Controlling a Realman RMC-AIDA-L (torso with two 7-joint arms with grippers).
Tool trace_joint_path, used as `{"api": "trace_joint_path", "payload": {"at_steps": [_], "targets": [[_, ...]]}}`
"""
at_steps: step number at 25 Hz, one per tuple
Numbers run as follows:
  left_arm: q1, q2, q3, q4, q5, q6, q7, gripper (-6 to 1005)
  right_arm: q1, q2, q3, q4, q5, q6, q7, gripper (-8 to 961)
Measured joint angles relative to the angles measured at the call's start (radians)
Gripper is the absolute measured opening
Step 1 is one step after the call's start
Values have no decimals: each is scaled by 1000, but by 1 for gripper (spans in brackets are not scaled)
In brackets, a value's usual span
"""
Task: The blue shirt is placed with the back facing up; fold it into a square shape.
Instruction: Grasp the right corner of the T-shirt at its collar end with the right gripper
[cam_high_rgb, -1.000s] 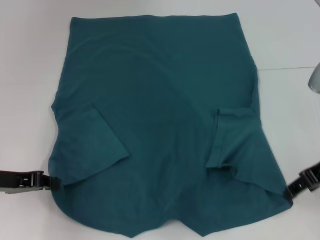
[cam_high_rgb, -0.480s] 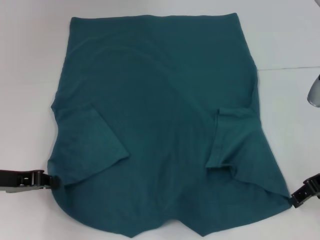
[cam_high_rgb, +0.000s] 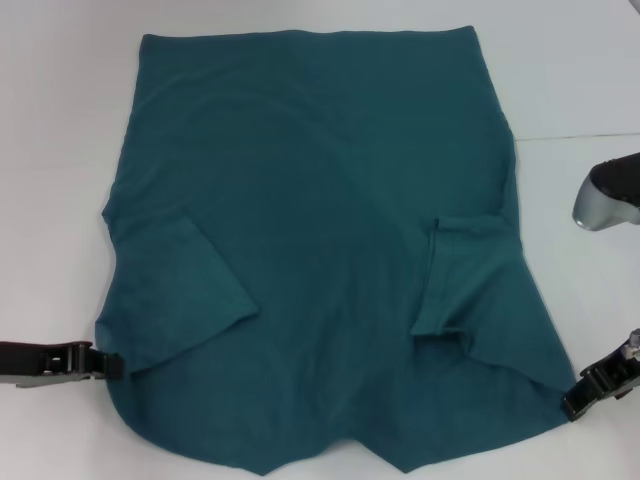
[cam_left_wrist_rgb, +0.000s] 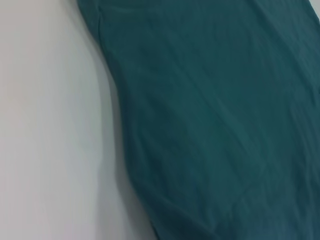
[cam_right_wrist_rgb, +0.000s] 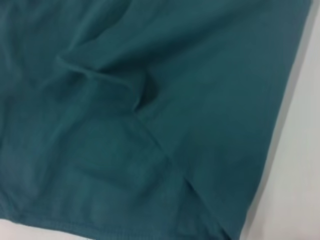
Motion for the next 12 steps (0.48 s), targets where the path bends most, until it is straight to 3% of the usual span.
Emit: {"api": "trace_joint_path", "payload": {"at_steps": [9, 11, 12], "targets": [[8, -1, -1, 0, 0, -6, 0, 32, -1, -1, -33, 32, 13, 13, 15, 640], [9, -2, 0, 1, 1, -7, 1, 32, -1, -1, -33, 35, 14, 18, 15, 456], [9, -2, 0, 1, 1, -7, 1, 32, -1, -1, -34, 36, 14, 21, 15, 458]]}}
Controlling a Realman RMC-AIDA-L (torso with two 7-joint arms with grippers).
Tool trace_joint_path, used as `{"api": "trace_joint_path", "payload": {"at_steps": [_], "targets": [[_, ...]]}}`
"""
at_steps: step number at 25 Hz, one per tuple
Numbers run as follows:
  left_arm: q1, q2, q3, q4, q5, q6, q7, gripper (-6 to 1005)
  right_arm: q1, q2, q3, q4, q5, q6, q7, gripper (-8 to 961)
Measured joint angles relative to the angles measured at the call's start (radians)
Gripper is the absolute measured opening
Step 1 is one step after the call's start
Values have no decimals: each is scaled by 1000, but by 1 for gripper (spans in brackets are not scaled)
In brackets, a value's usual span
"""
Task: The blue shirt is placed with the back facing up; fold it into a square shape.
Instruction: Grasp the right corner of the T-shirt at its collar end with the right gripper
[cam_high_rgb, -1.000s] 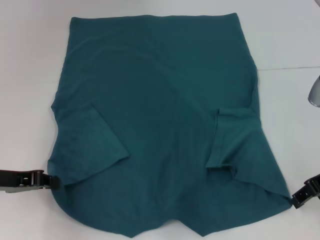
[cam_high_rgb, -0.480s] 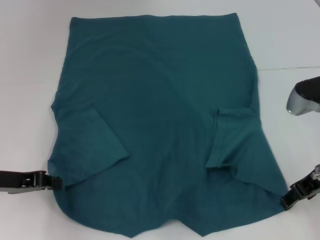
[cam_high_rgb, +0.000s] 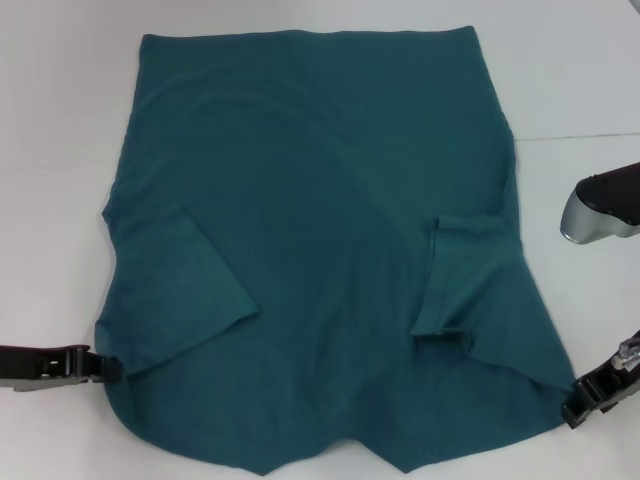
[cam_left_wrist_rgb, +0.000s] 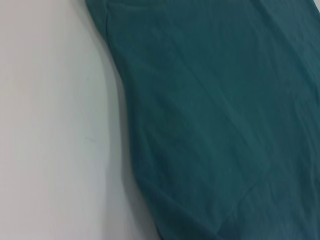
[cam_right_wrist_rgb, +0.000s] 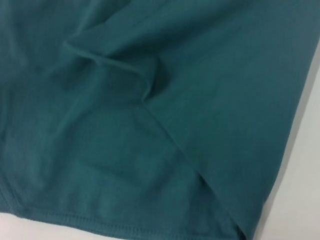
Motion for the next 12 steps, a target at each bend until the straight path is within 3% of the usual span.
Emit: {"api": "trace_joint_path", "payload": {"at_steps": [12], "targets": [[-1, -3, 1, 0, -1, -1, 1, 35, 0, 0, -43, 12, 0, 39, 9, 463]]}}
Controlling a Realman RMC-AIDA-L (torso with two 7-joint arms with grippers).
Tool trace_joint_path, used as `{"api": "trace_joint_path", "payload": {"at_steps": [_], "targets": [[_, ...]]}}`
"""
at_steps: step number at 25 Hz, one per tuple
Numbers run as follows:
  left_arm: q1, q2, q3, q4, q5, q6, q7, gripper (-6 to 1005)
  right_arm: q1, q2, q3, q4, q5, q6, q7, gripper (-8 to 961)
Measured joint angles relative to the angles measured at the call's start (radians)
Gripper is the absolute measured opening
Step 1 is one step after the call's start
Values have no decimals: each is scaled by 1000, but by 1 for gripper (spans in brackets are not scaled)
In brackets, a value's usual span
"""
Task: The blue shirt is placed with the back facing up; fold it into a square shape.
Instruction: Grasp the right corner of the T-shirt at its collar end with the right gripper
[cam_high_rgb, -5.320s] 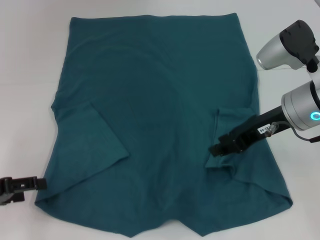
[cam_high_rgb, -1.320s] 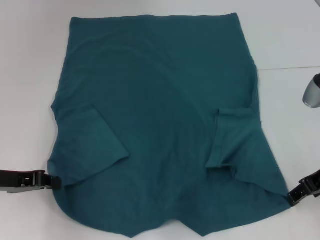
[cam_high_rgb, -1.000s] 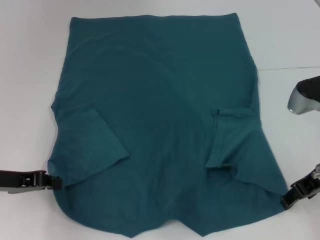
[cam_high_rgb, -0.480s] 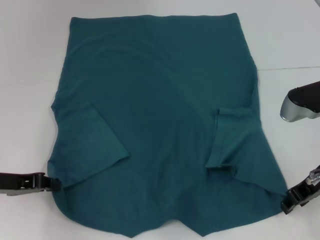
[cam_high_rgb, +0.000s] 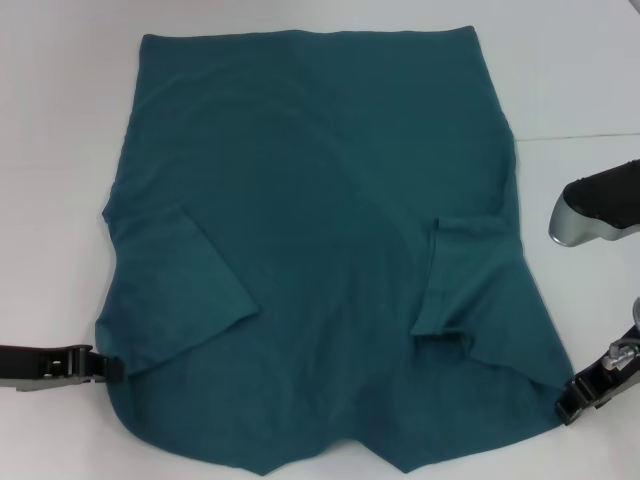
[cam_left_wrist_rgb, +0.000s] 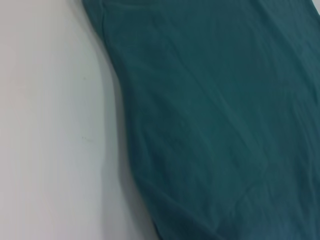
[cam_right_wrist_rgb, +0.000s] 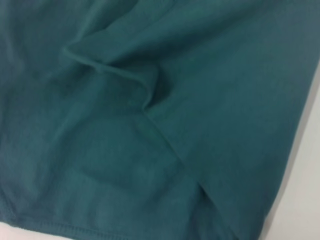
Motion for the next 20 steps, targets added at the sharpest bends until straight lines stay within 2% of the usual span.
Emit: {"api": "trace_joint_path", "payload": {"at_steps": [14, 20], "targets": [[-2, 3, 0, 0, 1, 2, 0, 37, 3, 0, -73, 24, 6, 32, 27, 458], [-2, 3, 0, 0, 3, 2, 0, 39, 6, -3, -68, 25, 29, 55, 29, 364]]}}
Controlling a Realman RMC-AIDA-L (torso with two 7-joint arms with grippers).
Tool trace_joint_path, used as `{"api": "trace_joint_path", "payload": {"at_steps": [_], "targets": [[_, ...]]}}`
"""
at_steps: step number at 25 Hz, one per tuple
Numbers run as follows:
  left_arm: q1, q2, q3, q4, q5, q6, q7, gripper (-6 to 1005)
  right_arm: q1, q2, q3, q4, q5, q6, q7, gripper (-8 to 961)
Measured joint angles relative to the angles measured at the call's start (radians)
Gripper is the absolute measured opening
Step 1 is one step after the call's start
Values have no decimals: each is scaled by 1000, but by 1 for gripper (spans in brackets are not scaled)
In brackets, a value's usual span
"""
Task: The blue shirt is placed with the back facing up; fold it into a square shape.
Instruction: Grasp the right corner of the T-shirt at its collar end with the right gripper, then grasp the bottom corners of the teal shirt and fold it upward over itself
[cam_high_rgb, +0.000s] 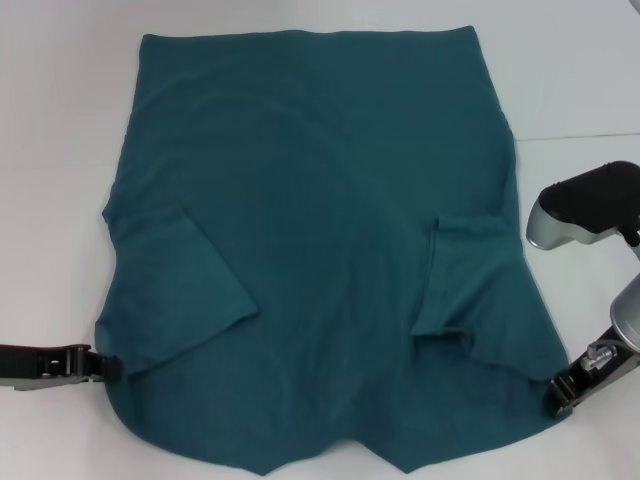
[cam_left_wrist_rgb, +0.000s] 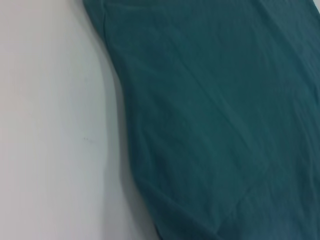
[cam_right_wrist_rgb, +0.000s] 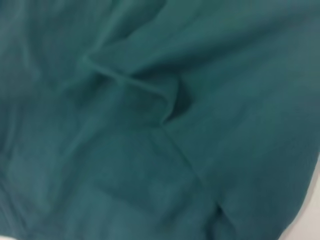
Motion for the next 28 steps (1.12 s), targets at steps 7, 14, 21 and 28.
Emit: {"api": "trace_joint_path", "payload": {"at_steps": [7, 14, 21, 28], "targets": [[3, 0, 0, 0, -2, 0, 0, 40, 2, -2, 5, 1, 33, 4, -7, 232], [5, -1, -3, -1, -3, 0, 1, 41, -5, -5, 20, 1, 54, 2, -30, 57], [-6, 33, -8, 0, 19, 121, -19, 43, 16, -10, 154, -23, 59, -151, -176, 57], [-18, 56, -11, 59, 137, 313, -70, 44, 47, -30, 192, -24, 51, -365, -280, 57]]}}
